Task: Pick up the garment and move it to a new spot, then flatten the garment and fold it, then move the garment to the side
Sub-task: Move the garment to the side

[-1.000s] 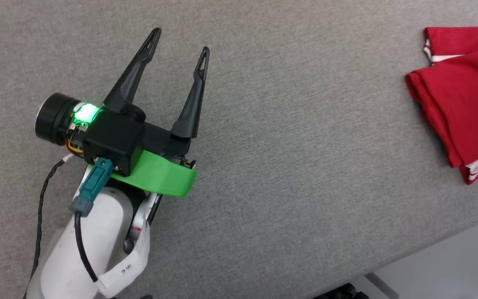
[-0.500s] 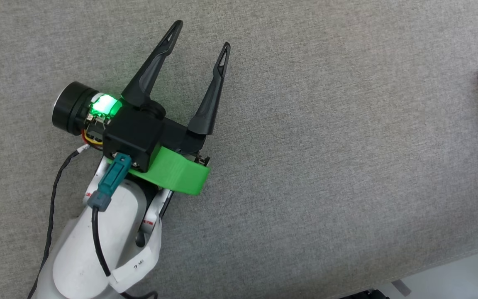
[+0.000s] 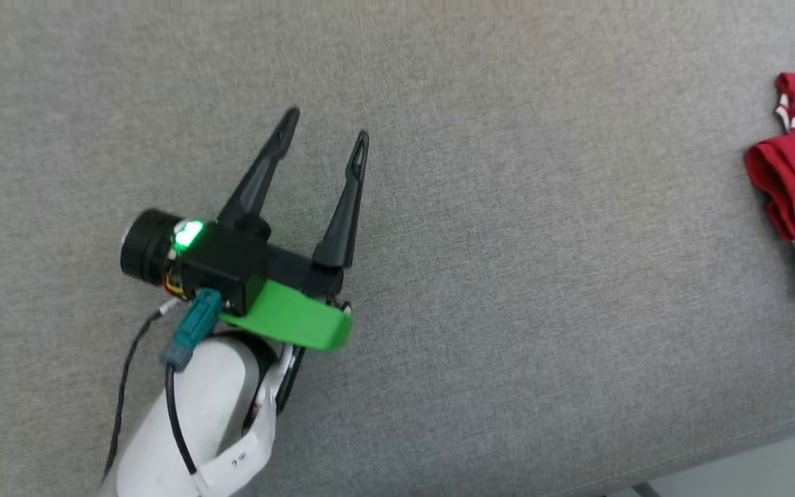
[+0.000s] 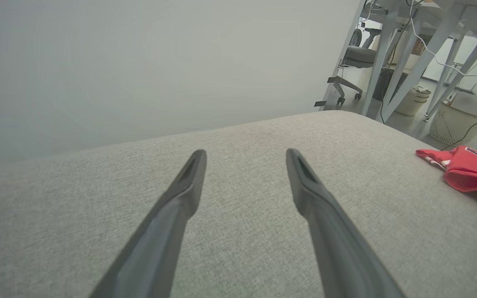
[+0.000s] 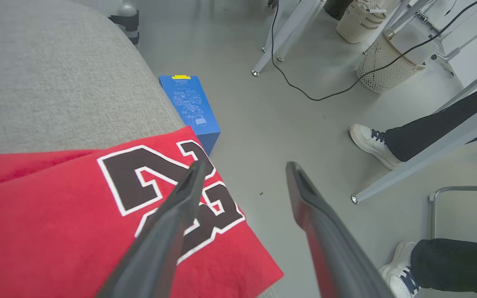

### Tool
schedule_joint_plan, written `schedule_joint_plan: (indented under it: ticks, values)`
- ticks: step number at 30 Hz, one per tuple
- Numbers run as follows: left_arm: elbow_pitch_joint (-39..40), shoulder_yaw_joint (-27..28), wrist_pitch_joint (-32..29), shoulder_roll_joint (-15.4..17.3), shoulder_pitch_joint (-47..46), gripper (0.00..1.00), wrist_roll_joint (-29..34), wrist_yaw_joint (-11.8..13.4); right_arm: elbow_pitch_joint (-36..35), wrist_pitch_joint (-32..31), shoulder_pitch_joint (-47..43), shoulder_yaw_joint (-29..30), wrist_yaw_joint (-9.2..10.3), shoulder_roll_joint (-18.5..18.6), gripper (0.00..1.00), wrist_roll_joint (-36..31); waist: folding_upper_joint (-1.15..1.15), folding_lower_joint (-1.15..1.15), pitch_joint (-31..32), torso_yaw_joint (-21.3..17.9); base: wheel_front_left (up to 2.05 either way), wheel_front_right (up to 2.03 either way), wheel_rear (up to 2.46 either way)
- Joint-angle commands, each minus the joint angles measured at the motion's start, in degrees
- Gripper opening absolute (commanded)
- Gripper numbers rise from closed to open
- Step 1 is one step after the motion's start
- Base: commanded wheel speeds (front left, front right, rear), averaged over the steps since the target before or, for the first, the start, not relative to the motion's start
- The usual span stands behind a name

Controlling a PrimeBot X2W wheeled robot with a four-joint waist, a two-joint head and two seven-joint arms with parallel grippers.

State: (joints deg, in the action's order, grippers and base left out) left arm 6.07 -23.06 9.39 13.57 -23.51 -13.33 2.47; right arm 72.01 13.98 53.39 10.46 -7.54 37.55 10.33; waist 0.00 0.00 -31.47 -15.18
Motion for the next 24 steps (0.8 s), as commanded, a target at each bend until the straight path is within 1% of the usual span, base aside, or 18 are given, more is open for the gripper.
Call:
schedule_joint_plan:
  ticks: [1,3,7,11,13,15,17,19,24]
  values:
    - [-0.5,0.4,0.7,-0.5,1.6,1.0,-0.6,0.7,-1.0,0.7,-1.6,0.8,0.05,-1.3,1.0,-0.9,0.0,0.0,6.2,1.3,0.0,0.0,0.0]
    - [-1.2,0.7,1.2,-0.7,3.4,1.0,-1.3,1.3,-3.8,0.9,-3.7,2.4,0.05,-2.7,1.0,-1.7,0.0,0.0,8.3,1.9,0.0,0.0,0.0]
    - [-2.5,1.5,2.0,-0.8,7.0,1.0,-2.7,2.3,-14.8,1.0,-11.1,6.8,0.05,-7.0,1.0,-3.1,0.0,0.0,11.8,2.8,0.0,0.0,0.0]
    - [-3.9,2.1,2.8,-1.0,10.1,1.0,-4.0,3.0,-26.8,1.0,-20.8,10.7,0.05,-13.4,1.0,-4.8,0.0,0.0,15.2,4.2,0.0,0.0,0.0]
    - [-4.5,2.3,3.2,-1.2,11.2,1.0,-4.5,3.3,-32.4,1.0,-25.1,11.6,0.05,-16.6,1.0,-5.7,0.0,0.0,16.7,4.9,0.0,0.0,0.0]
    - [-5.0,2.5,3.4,-1.4,12.1,1.0,-5.0,3.5,-37.6,0.3,-28.5,11.9,0.05,-19.4,1.0,-6.5,0.0,0.0,17.6,5.4,0.0,0.0,0.0]
    - [-5.5,2.5,3.6,-1.6,13.0,1.0,-5.3,3.8,-44.2,-1.6,-32.4,12.1,0.05,-22.6,1.0,-6.8,0.0,0.0,18.6,6.2,0.0,0.0,0.0]
    - [-6.1,2.6,3.8,-1.7,13.4,1.0,-5.5,3.9,-50.0,-3.4,-35.6,11.7,0.05,-25.0,1.0,-6.9,0.0,0.0,19.3,7.1,0.0,0.0,0.0]
    - [-7.8,3.3,4.5,-2.2,14.5,1.0,-6.4,4.3,-62.2,-7.6,-42.3,8.8,0.05,-29.5,1.0,-6.0,0.0,0.0,21.2,9.1,0.0,0.0,0.0]
